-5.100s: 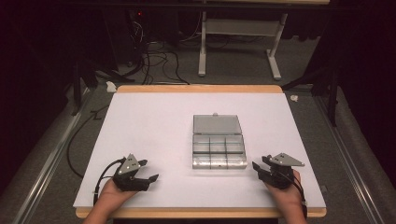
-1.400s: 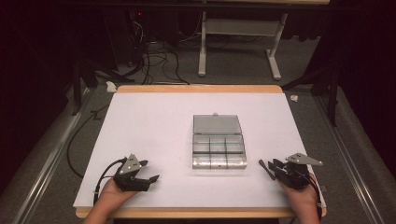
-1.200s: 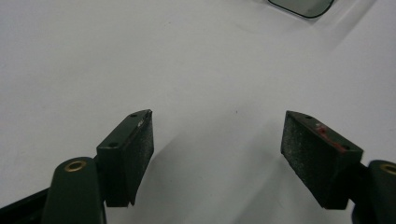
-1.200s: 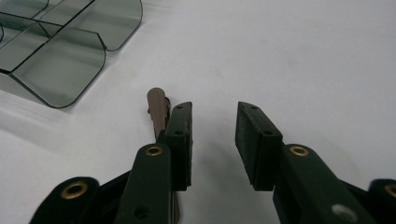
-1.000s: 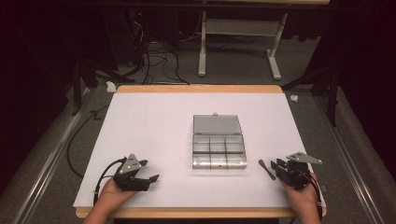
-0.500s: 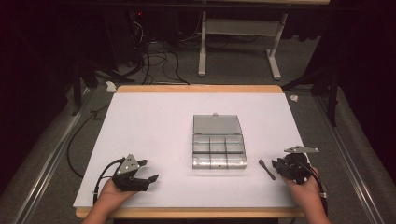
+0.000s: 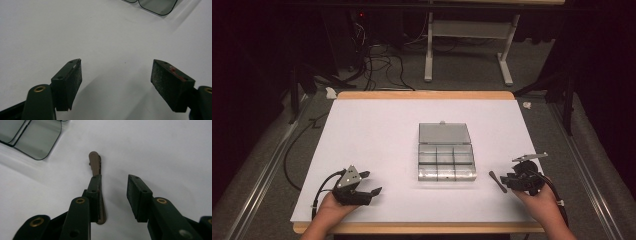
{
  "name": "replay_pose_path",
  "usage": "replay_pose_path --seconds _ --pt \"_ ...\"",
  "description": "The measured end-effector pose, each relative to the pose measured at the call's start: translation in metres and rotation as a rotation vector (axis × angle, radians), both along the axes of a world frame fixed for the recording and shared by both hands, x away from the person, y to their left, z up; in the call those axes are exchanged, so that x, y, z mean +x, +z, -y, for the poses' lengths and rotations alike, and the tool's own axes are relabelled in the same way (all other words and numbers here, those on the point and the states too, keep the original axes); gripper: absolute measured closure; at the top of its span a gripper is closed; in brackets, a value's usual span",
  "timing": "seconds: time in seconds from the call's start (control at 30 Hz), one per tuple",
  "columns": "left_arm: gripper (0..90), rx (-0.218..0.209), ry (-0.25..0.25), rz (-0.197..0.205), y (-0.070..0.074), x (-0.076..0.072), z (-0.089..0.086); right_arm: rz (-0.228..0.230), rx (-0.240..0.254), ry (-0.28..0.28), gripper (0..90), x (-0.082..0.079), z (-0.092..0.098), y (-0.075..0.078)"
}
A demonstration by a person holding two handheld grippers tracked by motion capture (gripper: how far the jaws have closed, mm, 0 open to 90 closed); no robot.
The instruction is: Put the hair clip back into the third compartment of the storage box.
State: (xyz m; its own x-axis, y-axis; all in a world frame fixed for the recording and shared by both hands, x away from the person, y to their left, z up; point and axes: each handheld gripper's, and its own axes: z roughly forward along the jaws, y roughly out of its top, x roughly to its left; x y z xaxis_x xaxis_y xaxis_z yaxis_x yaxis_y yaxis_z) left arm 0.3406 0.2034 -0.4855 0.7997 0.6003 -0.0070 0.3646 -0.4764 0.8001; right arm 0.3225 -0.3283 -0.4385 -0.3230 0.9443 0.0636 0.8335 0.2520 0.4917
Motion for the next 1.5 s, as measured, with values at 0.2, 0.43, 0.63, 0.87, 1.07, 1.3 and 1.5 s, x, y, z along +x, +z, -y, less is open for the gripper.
replay_pose_path --seconds 0.2,0.43,0.63,0.87,1.07,1.3,1.5 --pt "25.2 -0.002 -0.003 0.004 0.000 0.000 0.000 -0.046 -0.012 0.014 64.2 0.003 -0.004 0.003" --pt "25.2 -0.001 -0.003 0.005 0.000 0.000 0.000 -0.111 -0.039 0.044 62.0 0.007 -0.008 0.005" --pt "25.2 -0.009 0.000 0.001 0.000 0.000 -0.001 -0.154 -0.071 0.075 60.7 0.010 -0.012 0.008" --pt "25.2 -0.007 -0.005 0.004 0.000 0.000 -0.001 -0.216 -0.096 0.107 59.0 0.013 -0.017 0.008" --pt "25.2 -0.011 -0.006 0.000 0.000 0.000 -0.001 -0.249 -0.107 0.126 55.3 0.017 -0.018 0.012" --pt "25.2 -0.006 -0.010 -0.001 0.000 0.000 -0.001 -0.286 -0.128 0.150 52.6 0.028 -0.021 0.016" --pt "25.2 -0.007 -0.013 -0.003 0.000 0.000 -0.001 -0.323 -0.172 0.188 57.6 0.040 -0.032 0.010"
